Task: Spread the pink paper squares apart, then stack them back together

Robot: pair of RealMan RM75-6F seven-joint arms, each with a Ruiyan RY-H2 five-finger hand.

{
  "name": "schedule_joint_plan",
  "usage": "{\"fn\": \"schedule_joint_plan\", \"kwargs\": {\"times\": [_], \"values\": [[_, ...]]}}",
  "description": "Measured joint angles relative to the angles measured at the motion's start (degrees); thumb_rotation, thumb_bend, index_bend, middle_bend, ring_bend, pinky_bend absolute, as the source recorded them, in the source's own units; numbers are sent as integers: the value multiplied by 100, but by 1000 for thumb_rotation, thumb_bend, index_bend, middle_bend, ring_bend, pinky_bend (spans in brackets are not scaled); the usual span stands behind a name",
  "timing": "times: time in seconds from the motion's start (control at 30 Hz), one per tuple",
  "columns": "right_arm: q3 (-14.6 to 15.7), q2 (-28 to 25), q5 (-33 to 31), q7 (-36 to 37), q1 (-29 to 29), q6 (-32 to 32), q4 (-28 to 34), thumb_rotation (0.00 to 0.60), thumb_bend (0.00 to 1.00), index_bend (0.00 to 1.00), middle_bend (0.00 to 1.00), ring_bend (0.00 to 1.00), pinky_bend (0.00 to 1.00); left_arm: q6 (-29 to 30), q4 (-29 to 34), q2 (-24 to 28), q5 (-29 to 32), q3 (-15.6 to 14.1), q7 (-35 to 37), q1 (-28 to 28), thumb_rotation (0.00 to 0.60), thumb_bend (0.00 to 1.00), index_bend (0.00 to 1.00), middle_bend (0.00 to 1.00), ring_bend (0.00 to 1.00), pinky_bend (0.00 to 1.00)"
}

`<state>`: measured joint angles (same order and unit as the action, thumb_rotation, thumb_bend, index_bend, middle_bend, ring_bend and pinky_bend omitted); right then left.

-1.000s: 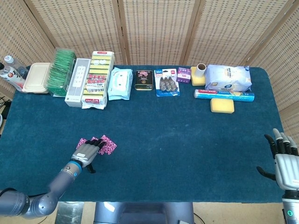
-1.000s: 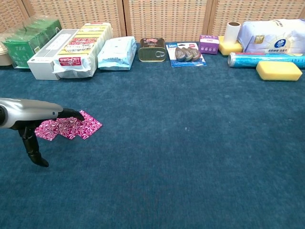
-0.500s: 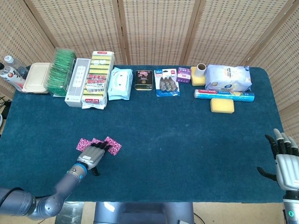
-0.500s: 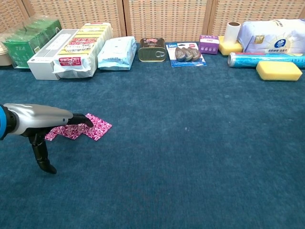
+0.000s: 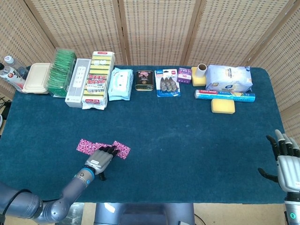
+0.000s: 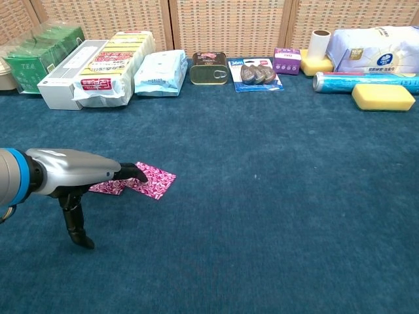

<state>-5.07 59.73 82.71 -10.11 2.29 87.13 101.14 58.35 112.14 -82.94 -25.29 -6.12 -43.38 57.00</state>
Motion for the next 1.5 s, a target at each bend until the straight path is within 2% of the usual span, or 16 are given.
{"fn": "schedule_joint_plan", "kwargs": {"times": [0.63, 0.83, 1.13, 1.33, 1.5], "values": [[-2, -29, -16, 16, -6, -12, 31, 600, 0, 104, 0, 0, 0, 255, 211, -331, 68, 133, -300, 234, 600, 62, 0, 0, 37, 92], [-8, -46, -27, 64, -12, -12, 33, 600, 0, 104, 0, 0, 0, 338, 362, -170, -147, 134, -164, 159, 600, 61, 0, 0, 37, 92], [6, -42, -16, 40, -5, -35, 54, 600, 0, 104, 0, 0, 0, 220, 585, 390, -758, -132, 441, -232, 600, 61, 0, 0, 37, 92], [10, -47, -12, 48, -9, -33, 64, 600, 0, 104, 0, 0, 0, -115, 448, 581, -1266, -421, 871, -556, 600, 62, 0, 0, 37, 118], [2, -54, -25, 57, -7, -38, 72, 600, 0, 104, 0, 0, 0, -173, 287, 629, -1433, -465, 1005, -679, 600, 62, 0, 0, 37, 134]]}}
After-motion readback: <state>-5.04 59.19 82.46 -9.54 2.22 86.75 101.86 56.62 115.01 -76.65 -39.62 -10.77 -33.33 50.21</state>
